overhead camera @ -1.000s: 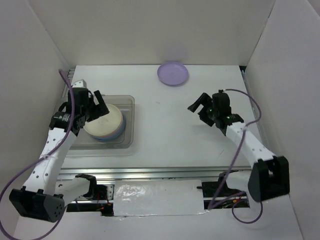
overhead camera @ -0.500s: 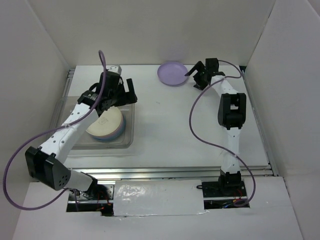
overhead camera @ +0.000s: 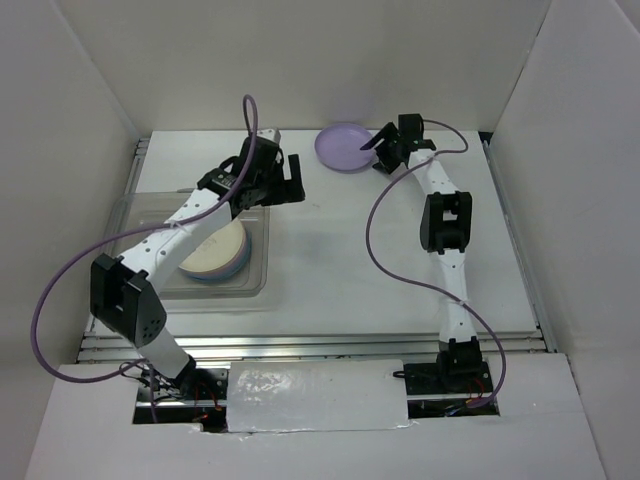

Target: Place the plates into the plastic bin on the countertop

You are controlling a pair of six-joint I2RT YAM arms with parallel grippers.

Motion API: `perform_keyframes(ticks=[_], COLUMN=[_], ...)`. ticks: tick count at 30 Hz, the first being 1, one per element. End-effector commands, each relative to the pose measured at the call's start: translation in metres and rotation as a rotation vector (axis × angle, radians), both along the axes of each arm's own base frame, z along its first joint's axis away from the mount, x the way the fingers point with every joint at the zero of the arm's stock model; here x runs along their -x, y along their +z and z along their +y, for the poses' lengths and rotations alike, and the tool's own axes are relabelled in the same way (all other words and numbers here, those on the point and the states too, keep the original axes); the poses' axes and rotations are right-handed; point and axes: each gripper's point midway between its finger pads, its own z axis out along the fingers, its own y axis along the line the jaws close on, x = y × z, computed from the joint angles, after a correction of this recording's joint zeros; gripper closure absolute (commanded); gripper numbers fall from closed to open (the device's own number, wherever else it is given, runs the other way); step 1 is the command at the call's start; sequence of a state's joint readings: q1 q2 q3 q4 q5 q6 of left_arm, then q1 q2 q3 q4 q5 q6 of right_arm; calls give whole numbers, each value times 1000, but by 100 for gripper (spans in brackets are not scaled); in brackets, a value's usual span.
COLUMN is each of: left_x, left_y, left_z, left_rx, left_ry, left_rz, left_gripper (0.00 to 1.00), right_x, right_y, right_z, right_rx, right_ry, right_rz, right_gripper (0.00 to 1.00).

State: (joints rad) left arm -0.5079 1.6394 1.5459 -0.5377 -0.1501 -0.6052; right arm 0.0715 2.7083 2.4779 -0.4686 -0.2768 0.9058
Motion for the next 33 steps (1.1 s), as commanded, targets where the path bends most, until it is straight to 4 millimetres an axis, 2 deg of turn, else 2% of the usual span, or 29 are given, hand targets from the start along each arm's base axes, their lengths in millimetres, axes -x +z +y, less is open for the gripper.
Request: perform_keyframes(ticks=[1,2,3,4,6,7,9,10,11,12,13,14,15,16,17,18,19,20,21,22,23,24,26,27,28,30,31,33], left_x=[8,14,18,22,33,39,47,49,57,60,66,72,76,84,88,95,104,109,119,122,126,129,134,138,141,145,147,152], left_y=[21,29,27,29,40,45,46,46,50,50,56,54,51,60,60,58,67,68,69,72,54,66,62,58,60,66,66,72], left_z=[18,23,30,34,46,57,68,76,85,93,99,106,114,122,128,136,143,150,158,163,169,175,183,189,193,201,203,210], left_rx=[-6,-3,-18,-24,-22,-28,-47,-57,-70,-78,-73,-91,-102,-97,-116,-130,-122,-129,-126,-119,-148,-114,-104,-99,-98,-99,-101,-91], left_ry=[43,52,69,78,99,123,138,156,174,189,199,208,221,235,245,259,274,286,303,314,328,353,387,399,409,445,457,490], left_rz=[-56,-71,-67,-70,-90,-105,-107,-106,-110,-109,-123,-110,-104,-130,-135,-128,-156,-165,-184,-211,-200,-274,-306,-319,-324,-357,-358,-381], left_gripper=[1,1,1,1,1,1,1,1,1,1,1,1,1,1,1,1,1,1,1,1,1,1,1,1,1,1,1,1], right_x=[11,13,13,14,17,20,22,23,25,26,33,36,37,45,49,65,65,72,92,99,116,128,153,165,182,201,215,228], right_y=[-20,-20,-18,-17,-18,-20,-22,-21,-22,-13,-22,-25,-6,-14,-10,5,26,38,65,86,124,127,143,158,162,173,175,175], right_z=[21,22,23,24,23,22,21,20,18,17,15,11,9,7,7,8,9,9,15,20,37,49,71,81,105,128,150,175], right_rx=[17,24,40,49,55,57,62,67,74,74,83,91,85,88,86,92,93,103,107,110,122,131,171,192,191,180,175,162], right_ry=[0,0,-7,-14,-24,-32,-35,-37,-42,-49,-51,-61,-61,-59,-54,-47,-43,-44,-25,-12,44,83,163,202,265,328,379,450], right_rz=[61,70,68,70,82,95,105,109,115,105,128,138,108,122,113,103,38,10,-29,-80,-154,-156,-156,-183,-187,-204,-210,-201], right_gripper=[26,30,36,35,41,50,58,65,77,93,98,100,100,100,100,100,100,100,100,100,100,100,100,100,100,100,100,100])
